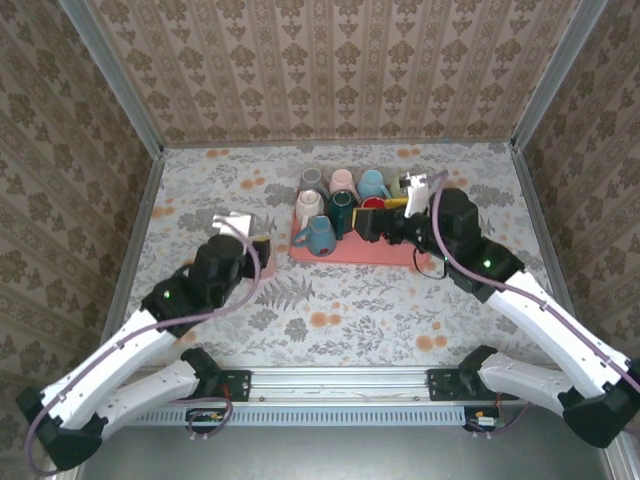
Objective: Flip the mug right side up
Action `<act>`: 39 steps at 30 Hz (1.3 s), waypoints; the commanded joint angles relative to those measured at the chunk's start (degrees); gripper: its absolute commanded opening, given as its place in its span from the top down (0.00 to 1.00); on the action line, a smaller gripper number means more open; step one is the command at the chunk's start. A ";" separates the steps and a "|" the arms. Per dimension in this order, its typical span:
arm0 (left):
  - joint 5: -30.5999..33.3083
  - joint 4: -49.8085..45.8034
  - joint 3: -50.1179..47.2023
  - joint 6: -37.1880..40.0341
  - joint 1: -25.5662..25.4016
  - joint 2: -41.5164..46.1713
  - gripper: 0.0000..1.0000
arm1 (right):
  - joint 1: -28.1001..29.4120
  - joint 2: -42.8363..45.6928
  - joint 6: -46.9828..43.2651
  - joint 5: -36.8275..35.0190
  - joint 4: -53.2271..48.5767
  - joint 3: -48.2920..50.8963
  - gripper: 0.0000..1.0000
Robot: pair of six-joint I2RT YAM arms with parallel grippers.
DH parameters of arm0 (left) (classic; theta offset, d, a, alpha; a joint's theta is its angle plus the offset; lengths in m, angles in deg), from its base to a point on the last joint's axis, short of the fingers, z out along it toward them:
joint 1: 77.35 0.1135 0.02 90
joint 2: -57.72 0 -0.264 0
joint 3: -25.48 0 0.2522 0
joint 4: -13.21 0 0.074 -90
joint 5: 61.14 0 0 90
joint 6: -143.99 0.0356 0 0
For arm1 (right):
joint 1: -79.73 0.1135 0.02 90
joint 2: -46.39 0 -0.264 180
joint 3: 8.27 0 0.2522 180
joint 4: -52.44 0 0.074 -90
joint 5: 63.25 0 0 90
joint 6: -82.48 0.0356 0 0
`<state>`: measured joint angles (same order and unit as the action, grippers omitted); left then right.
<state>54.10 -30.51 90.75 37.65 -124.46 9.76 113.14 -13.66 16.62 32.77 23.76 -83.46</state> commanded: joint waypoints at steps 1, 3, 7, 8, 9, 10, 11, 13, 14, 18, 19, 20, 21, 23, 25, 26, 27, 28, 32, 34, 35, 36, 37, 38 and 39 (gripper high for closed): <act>-5.20 -9.97 7.80 7.07 0.27 -7.17 0.44 | -0.36 -6.39 -2.43 -2.24 -11.81 -6.11 0.10; -6.52 -11.01 10.43 7.87 0.61 -9.41 0.43 | -0.30 -11.73 -2.53 -2.27 -16.15 -11.64 0.11; -4.81 -7.23 7.82 9.12 1.53 -7.98 0.40 | 0.98 -26.43 -2.46 -2.60 -26.58 -25.64 0.15; -4.42 -5.87 6.39 8.84 2.06 -6.71 0.40 | 1.57 -29.21 -2.21 -3.80 -27.69 -28.34 0.15; -4.28 -4.52 4.60 8.31 2.86 -4.94 0.39 | 2.23 -32.56 -1.66 -5.51 -28.87 -31.28 0.15; -4.31 -3.83 3.31 7.11 3.89 -3.06 0.37 | 2.68 -36.04 -0.93 -6.81 -30.28 -34.77 0.15; -4.19 -3.70 2.64 5.98 4.77 -1.50 0.36 | 2.94 -39.24 0.18 -8.20 -32.00 -38.25 0.16; -2.96 -3.34 1.75 2.66 5.92 2.54 0.32 | 3.67 -46.90 2.92 -11.21 -37.04 -47.35 0.16; -2.69 -3.27 1.37 1.42 6.23 4.50 0.30 | 4.21 -49.89 3.83 -12.42 -39.02 -51.73 0.16; -2.06 -1.48 -2.12 0.97 6.85 11.09 0.31 | 6.18 -65.27 7.15 -18.03 -50.51 -73.12 0.18; -1.41 -0.30 -3.92 1.29 6.79 12.35 0.31 | 6.30 -69.26 7.77 -19.09 -53.40 -78.81 0.18; -1.23 0.58 -5.17 1.30 6.96 13.30 0.32 | 6.24 -72.52 8.37 -20.23 -55.74 -83.42 0.19; -1.98 0.88 -5.42 1.77 7.22 13.81 0.31 | 6.10 -75.48 8.79 -21.12 -58.18 -87.79 0.19; -1.24 -0.09 -4.29 1.93 7.20 14.16 0.32 | 6.05 -80.60 9.22 -22.31 -61.70 -95.33 0.19; -1.56 1.14 -5.18 2.39 7.21 15.00 0.32 | 5.97 -82.78 9.74 -22.30 -61.85 -97.78 0.18; -2.04 1.61 -5.58 2.53 7.19 15.25 0.32 | 5.87 -82.90 9.79 -21.91 -60.87 -97.10 0.16; -2.52 1.74 -5.82 2.54 7.18 15.57 0.32 | 5.77 -82.73 9.84 -21.22 -59.32 -95.76 0.15; -3.19 1.83 -5.79 2.54 7.14 15.80 0.32 | 5.72 -82.56 9.58 -20.46 -57.78 -94.40 0.15; -5.27 2.84 -6.25 2.28 7.20 16.49 0.32 | 5.92 -82.74 7.85 -20.12 -53.42 -91.08 0.14; -5.67 2.88 -6.34 2.28 7.12 16.52 0.32 | 5.97 -83.59 6.96 -20.54 -52.47 -91.03 0.14; -5.79 2.97 -6.37 2.32 7.12 16.61 0.32 | 5.97 -83.94 6.40 -20.61 -52.03 -91.05 0.14; -5.89 3.03 -6.45 2.28 7.07 16.67 0.32 | 6.01 -84.38 5.75 -20.68 -51.71 -91.06 0.14; -6.04 3.12 -6.54 2.28 7.06 16.80 0.31 | 6.12 -84.75 5.18 -21.06 -51.28 -91.06 0.14; -6.15 3.30 -6.65 2.33 7.10 16.85 0.32 | 6.22 -85.10 4.85 -21.41 -51.06 -91.06 0.14; -6.24 3.36 -6.68 2.36 7.07 16.94 0.32 | 6.23 -85.46 4.67 -21.65 -50.79 -91.04 0.14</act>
<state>49.00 -28.96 84.80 40.25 -117.71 25.75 119.02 -96.79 23.09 13.34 -28.15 -174.85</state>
